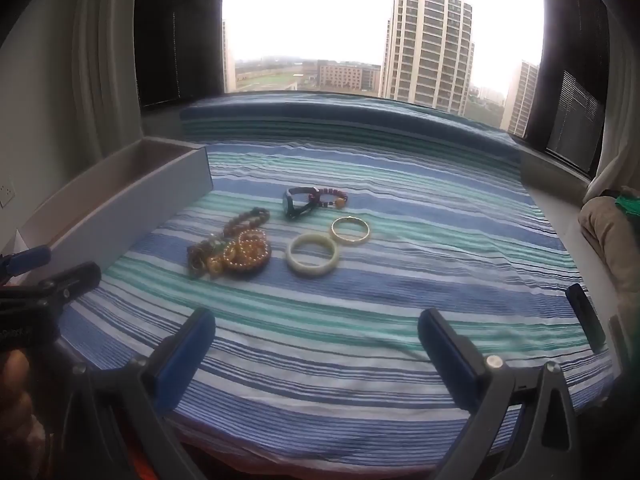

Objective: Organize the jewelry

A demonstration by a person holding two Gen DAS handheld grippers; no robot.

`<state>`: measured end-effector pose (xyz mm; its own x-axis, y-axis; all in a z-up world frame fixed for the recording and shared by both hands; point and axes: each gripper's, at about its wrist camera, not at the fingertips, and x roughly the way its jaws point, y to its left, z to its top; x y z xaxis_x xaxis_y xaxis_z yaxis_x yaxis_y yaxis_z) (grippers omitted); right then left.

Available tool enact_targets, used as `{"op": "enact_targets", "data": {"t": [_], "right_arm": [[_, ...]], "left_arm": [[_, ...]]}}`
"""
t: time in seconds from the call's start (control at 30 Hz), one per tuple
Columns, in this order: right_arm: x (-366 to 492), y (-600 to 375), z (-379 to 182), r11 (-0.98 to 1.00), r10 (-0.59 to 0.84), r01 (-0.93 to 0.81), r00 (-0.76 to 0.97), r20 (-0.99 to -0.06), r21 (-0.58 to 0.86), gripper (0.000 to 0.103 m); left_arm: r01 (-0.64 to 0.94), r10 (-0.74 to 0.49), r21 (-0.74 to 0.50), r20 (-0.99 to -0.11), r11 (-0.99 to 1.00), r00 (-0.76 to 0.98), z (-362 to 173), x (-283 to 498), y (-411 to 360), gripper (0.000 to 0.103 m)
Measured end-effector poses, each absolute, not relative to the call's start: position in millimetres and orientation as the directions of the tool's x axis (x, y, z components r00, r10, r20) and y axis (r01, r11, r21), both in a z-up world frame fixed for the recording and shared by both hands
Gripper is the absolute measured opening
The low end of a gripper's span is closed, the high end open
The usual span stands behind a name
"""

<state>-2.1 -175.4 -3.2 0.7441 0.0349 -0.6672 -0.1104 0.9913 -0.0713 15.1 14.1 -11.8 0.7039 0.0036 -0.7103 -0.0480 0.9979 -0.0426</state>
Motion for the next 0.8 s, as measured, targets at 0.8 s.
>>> {"op": "enact_targets", "data": {"t": [0.8], "right_arm": [[-10.4, -186.2, -2.7, 0.995, 0.012, -0.074, 0.736, -0.677, -0.062, 0.103]], "left_arm": [[-0.041, 0.022, -0.011, -0.694, 0.999, 0.72, 2.1, 0.9, 3.9, 0.103]]}}
